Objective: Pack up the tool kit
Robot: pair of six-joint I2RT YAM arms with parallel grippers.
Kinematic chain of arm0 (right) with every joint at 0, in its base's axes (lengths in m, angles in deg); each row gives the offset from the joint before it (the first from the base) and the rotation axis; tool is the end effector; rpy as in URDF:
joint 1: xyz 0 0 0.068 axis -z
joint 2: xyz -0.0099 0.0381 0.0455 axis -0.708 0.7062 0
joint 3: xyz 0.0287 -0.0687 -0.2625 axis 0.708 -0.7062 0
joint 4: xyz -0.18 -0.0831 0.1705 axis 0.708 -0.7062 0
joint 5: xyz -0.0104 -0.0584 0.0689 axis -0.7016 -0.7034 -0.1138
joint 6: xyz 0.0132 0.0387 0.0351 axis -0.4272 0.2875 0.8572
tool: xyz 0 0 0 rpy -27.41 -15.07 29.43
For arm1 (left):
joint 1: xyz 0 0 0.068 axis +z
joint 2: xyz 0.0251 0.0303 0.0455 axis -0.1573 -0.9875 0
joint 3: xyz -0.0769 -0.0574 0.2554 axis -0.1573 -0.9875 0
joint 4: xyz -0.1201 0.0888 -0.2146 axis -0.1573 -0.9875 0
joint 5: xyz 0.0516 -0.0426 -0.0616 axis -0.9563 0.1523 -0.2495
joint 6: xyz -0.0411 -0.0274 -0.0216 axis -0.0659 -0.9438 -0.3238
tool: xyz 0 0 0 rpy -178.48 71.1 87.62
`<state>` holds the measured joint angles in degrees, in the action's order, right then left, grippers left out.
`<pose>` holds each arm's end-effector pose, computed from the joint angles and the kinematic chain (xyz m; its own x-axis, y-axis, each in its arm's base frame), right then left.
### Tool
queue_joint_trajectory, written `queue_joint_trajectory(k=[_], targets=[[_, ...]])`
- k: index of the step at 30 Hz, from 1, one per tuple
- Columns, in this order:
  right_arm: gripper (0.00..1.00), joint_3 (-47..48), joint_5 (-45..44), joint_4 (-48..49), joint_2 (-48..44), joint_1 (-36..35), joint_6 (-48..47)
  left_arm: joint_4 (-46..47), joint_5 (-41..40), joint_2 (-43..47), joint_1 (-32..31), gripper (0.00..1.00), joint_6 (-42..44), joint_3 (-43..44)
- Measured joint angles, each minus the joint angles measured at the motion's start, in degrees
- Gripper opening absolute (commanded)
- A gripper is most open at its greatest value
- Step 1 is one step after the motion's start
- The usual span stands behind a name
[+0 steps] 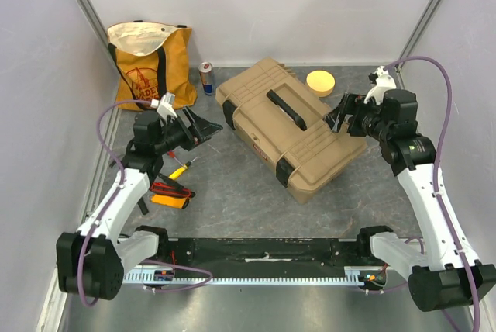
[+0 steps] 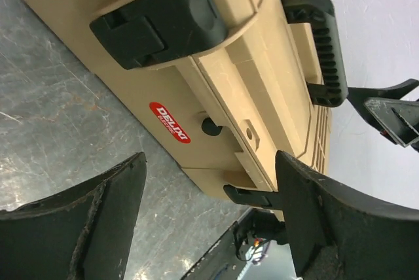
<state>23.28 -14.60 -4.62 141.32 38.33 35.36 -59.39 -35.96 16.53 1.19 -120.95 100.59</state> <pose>0.2106 0.0346 0.3725 -0.5250 0.2341 -0.8183 -0.2046 0.8985 0.3884 0.2280 -0.0519 0.2875 -0.6790 -0.5123 -0.5258 0.2222 0.5393 -0.8123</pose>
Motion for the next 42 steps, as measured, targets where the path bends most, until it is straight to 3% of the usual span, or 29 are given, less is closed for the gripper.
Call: queue_joint_trajectory(k=[4,9,18,27,31,35,39,42], targets=[[0.92,-0.15,-2.73,-0.11,0.02,-0.28,-0.48,3.17,-0.07,-3.65,-2.34,0.89,-2.36,-0.52],[0.92,-0.63,-12.31,-0.22,0.11,-2.08,-0.50,8.50,-0.85,-7.45,-7.74,0.85,-2.51,0.31],[0.89,-4.02,-14.21,-0.22,0.57,-3.56,-0.13,13.88,-3.04,-21.86,-13.57,0.70,-3.78,3.50],[0.75,-6.71,-14.10,-1.03,-4.09,-2.71,3.72,28.65,1.77,-30.91,-15.19,0.46,-8.57,5.62],[0.74,-8.81,-14.73,-2.34,-9.18,-2.47,6.75,36.20,3.67,-36.57,-15.72,0.42,-11.65,7.69],[0.77,-10.27,-13.14,-5.18,-14.34,-3.28,11.19,44.11,4.57,-40.54,-16.15,0.50,-15.54,7.93],[0.83,-9.20,-13.77,-8.61,-15.58,-3.65,12.90,45.46,4.26,-41.13,-16.17,0.80,-16.46,7.80],[0.85,-5.60,-15.89,-11.61,-13.35,-3.67,12.31,42.47,2.19,-39.78,-16.39,0.92,-15.37,7.37]])
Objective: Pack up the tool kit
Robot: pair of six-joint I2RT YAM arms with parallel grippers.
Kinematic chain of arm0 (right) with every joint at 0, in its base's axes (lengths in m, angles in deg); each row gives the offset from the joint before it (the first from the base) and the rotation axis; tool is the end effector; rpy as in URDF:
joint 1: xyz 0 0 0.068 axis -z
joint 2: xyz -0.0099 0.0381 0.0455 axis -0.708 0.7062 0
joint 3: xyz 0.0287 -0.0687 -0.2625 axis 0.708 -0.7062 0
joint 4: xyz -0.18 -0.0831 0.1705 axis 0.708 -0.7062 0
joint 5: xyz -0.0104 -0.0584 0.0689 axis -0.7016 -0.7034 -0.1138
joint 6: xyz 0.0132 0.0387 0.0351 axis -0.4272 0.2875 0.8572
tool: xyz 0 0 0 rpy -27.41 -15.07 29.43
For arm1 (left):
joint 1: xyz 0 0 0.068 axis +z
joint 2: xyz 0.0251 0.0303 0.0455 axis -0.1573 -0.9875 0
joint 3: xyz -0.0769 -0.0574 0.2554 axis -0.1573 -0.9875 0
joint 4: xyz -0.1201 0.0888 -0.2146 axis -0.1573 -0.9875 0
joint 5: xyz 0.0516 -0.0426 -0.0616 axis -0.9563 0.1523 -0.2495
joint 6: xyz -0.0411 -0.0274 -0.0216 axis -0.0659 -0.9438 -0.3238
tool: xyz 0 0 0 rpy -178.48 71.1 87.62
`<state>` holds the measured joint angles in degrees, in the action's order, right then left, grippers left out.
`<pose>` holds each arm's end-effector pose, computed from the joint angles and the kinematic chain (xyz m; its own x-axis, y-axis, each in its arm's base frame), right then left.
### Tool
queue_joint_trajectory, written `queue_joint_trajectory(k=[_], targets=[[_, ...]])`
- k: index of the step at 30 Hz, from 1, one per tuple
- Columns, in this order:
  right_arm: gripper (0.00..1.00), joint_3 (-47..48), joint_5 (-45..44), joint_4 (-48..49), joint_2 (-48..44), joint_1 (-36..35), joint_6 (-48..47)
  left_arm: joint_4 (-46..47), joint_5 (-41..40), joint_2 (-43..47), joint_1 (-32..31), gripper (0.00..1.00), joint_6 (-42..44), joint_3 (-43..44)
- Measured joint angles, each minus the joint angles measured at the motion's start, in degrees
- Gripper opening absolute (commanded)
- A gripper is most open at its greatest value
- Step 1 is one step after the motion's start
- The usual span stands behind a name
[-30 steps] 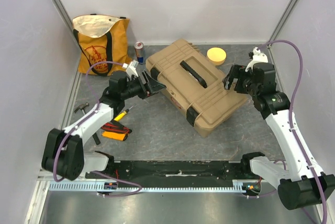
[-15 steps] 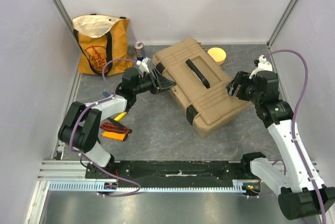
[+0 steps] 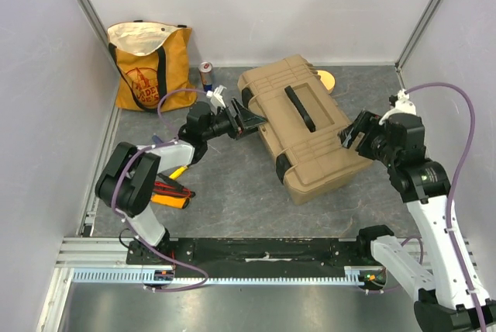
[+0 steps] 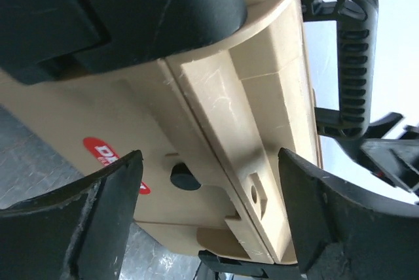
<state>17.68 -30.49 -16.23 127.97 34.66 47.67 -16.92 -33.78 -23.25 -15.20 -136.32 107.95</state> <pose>0.1474 0.0270 0.3579 -0.5150 0.4154 -0.7498 0.0918 0.8964 0.4336 0.3216 -0.1683 0.2088 -0.8259 -0.4055 -0.3917 0.2971 0.2774 -0.9137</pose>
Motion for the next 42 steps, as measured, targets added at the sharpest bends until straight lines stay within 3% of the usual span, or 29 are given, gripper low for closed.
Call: queue_joint_trajectory(k=[5,11,17,22,27,38,42], targets=[[0.86,8.48,-0.81,-0.61,4.44,0.00,-3.87,-11.89,-7.96,7.58,0.59,0.93,4.96,-0.52],[0.85,10.58,6.67,6.32,6.29,-1.33,-7.19,-19.47,-13.99,14.67,4.44,0.87,9.22,-0.39],[0.84,10.51,8.39,11.76,10.75,-8.33,-9.22,-24.33,-19.74,15.47,9.97,0.95,9.64,-1.66],[0.85,10.14,4.35,14.51,14.40,-14.40,-10.84,-24.68,-19.52,15.58,12.02,0.97,9.64,-1.97],[0.84,9.05,-2.47,16.11,17.75,-17.03,-11.50,-14.23,-15.65,11.91,12.00,0.96,5.62,-3.61],[0.88,8.24,-20.83,16.04,17.51,-17.53,-9.90,12.41,-10.60,-7.28,11.82,0.93,-10.60,-5.05],[0.86,8.33,-23.32,14.97,20.52,-17.35,-11.06,19.23,-10.19,-11.26,11.61,0.93,-13.73,-4.74]])
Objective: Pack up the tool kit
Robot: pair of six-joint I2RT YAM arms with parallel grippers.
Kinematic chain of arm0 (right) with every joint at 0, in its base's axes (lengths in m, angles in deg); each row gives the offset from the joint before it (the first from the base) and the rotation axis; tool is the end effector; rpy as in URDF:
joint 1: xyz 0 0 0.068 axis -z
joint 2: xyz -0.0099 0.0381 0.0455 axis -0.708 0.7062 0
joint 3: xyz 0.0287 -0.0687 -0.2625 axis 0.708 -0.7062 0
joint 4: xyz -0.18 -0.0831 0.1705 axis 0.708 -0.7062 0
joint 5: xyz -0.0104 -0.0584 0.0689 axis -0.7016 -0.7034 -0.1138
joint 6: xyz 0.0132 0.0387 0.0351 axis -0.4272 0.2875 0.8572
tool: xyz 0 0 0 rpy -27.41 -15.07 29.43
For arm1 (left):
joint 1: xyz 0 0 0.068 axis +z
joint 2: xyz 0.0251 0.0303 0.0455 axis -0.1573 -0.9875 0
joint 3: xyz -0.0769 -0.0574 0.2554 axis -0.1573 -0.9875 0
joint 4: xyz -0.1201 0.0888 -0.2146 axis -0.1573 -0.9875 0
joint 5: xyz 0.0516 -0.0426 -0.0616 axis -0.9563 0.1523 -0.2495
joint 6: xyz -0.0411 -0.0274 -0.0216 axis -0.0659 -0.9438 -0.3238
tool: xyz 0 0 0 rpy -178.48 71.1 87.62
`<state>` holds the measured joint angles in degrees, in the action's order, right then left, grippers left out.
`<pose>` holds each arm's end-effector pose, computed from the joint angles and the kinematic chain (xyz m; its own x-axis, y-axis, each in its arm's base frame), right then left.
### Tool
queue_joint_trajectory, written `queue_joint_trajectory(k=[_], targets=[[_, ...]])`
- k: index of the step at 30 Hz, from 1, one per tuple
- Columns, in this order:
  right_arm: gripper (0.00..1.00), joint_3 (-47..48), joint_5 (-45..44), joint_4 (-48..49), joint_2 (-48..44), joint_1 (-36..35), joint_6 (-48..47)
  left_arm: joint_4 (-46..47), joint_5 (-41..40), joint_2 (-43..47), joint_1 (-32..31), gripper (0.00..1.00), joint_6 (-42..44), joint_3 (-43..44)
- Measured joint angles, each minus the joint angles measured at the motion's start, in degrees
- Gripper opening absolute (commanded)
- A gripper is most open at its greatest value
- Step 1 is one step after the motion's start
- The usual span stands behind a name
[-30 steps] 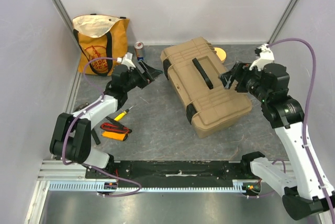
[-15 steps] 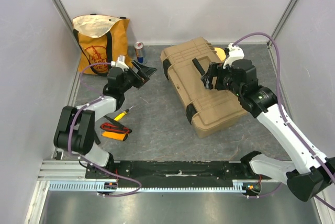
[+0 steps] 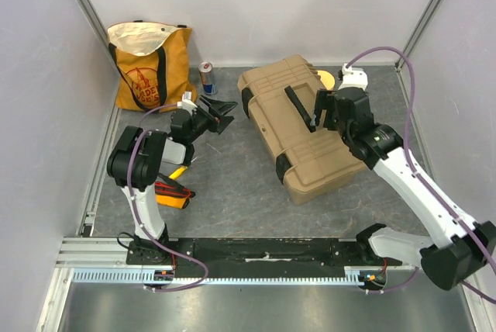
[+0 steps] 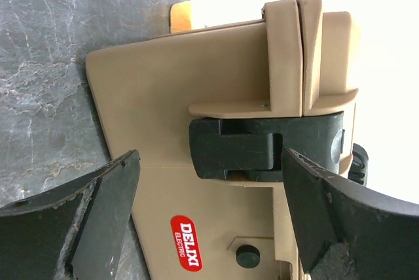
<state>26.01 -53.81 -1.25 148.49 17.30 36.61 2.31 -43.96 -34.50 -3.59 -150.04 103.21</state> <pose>0.2239 0.1019 0.3687 -0.4196 0.1174 -0.9001 0.0238 0.9927 0.1184 0.3545 -0.0959 0.1520 -0.6297 -0.7481 -0.2094 0.0791 0.2065 -0.9752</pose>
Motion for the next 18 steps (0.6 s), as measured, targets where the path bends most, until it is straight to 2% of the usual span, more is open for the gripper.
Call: queue_joint_trajectory(k=[5,12,18], targets=[[0.84,0.35,0.07,-1.46,5.88,2.84,-1.53,5.55,0.70,-4.04,-0.31,0.93,-2.64,1.44],[0.82,0.52,5.33,-2.58,7.41,9.92,-4.26,8.74,1.20,-7.06,-0.94,0.92,-4.24,4.59],[0.61,0.52,9.92,-3.28,7.93,11.50,-2.58,10.03,1.81,-8.76,-1.36,0.91,-5.16,6.97]])
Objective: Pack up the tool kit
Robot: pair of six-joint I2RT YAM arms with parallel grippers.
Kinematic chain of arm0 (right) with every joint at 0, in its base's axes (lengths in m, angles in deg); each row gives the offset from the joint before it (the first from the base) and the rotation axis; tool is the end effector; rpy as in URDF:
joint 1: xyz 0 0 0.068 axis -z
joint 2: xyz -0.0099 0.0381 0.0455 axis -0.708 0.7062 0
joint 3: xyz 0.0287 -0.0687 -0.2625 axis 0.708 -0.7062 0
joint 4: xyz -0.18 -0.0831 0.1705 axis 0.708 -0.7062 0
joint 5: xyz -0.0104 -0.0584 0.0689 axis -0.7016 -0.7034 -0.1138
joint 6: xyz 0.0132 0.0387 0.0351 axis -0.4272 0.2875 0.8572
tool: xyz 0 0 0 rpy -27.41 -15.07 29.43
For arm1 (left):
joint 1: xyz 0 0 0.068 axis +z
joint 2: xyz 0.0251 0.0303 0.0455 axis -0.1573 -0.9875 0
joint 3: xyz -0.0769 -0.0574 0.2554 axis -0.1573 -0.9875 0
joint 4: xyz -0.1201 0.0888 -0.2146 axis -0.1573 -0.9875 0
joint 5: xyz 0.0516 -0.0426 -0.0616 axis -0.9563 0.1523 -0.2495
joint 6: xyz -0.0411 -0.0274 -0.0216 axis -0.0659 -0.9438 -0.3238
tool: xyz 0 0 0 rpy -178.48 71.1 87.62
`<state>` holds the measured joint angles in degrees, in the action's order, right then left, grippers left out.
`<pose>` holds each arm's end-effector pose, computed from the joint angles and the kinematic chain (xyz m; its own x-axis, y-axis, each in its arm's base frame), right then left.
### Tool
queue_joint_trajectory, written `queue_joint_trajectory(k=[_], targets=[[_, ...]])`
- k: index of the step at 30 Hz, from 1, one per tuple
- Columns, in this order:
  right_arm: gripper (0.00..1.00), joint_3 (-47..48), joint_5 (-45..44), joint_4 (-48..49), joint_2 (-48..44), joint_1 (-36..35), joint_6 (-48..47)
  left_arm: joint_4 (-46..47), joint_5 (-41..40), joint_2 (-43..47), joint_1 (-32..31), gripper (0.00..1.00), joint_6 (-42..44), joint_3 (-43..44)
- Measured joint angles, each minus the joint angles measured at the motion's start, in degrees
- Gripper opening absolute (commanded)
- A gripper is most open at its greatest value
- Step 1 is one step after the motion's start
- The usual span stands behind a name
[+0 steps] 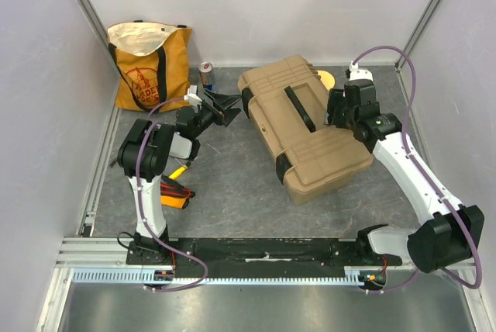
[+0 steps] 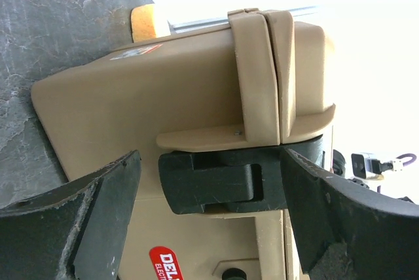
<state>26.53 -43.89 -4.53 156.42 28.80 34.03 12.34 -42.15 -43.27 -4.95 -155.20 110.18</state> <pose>0.2680 0.0695 0.3321 -0.5923 0.1142 -0.7975 0.0757 0.9934 0.0860 0.3810 -0.1125 0.1460 -0.6542 -0.7330 -0.1861 0.1667 0.1002 -0.9809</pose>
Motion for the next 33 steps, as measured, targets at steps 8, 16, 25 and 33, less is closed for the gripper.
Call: queue_joint_trajectory(k=[8,16,25,33], targets=[[0.45,-3.82,-1.25,2.05,-3.76,-0.90,5.16,1.03,0.24,-0.90,-1.18,0.90,-0.96,0.74],[0.49,-9.49,-7.21,1.95,-11.15,-5.11,18.21,1.77,0.09,-1.64,-2.54,0.90,-2.86,1.49],[0.59,-11.32,-7.85,2.34,-13.75,-5.27,27.91,2.80,-6.86,-6.38,-6.56,0.89,-13.99,3.37],[0.59,-11.74,-6.01,2.58,-13.31,-5.40,29.33,4.33,-11.54,-10.78,-9.01,0.85,-23.63,7.10]])
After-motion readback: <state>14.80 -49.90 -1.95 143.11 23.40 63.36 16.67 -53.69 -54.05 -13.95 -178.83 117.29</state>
